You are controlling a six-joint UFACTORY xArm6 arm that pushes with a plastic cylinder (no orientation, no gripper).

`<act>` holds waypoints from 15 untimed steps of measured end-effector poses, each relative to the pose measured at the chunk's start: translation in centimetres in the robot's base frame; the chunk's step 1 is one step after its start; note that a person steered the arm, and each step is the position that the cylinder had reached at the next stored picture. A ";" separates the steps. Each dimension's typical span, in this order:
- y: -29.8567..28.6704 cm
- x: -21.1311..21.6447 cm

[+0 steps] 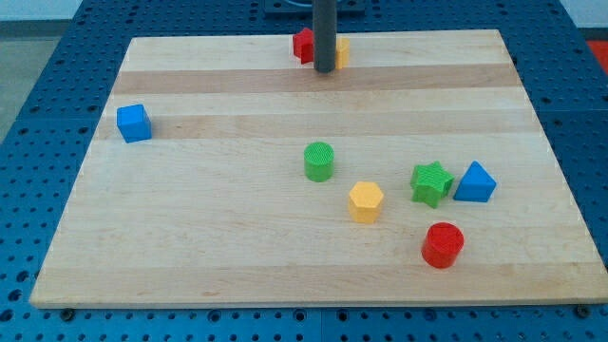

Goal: Move the blue triangle into the red star

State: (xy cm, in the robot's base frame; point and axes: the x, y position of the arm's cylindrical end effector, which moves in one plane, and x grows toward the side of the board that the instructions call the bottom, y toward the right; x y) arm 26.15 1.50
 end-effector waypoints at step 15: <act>12.4 24.5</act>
State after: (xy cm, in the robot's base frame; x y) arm 50.62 13.92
